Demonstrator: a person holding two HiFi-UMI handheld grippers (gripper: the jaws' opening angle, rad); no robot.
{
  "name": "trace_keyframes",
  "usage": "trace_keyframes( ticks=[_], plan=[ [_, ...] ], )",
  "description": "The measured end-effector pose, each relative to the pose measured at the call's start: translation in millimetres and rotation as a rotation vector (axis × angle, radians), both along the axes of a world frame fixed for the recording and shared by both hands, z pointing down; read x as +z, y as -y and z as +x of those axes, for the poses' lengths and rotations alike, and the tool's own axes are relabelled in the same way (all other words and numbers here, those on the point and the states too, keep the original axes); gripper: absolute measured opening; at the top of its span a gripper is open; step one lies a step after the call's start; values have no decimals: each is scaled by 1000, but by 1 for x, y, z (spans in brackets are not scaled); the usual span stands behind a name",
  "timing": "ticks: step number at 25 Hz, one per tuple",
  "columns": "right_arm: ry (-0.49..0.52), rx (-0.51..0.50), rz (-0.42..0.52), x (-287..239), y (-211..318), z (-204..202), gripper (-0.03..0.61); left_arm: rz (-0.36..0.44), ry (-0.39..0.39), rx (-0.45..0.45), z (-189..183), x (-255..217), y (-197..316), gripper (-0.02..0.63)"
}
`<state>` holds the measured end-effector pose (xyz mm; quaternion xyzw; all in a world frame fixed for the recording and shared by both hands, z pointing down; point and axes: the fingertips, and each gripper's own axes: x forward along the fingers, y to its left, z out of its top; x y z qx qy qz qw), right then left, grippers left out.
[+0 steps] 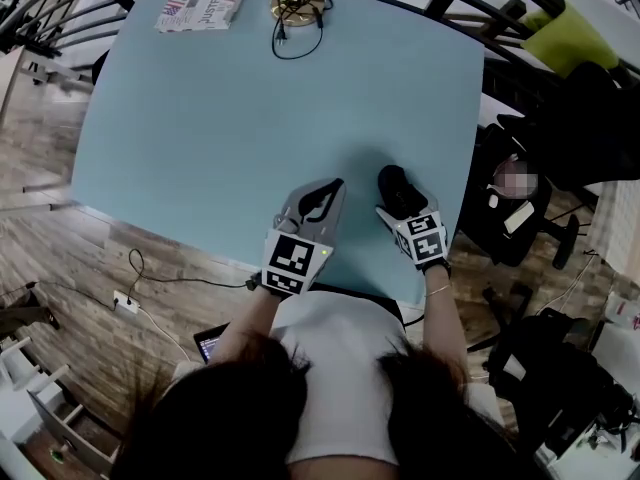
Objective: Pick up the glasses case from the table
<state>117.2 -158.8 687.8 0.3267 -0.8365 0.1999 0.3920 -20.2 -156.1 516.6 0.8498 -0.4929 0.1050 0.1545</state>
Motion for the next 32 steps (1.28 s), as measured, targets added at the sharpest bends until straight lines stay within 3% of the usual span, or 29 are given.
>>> trace_keyframes(
  ticks=[32],
  plan=[
    [49, 29, 94, -12, -3, -1, 341, 16, 5, -28, -8, -4, -9, 57]
  ],
)
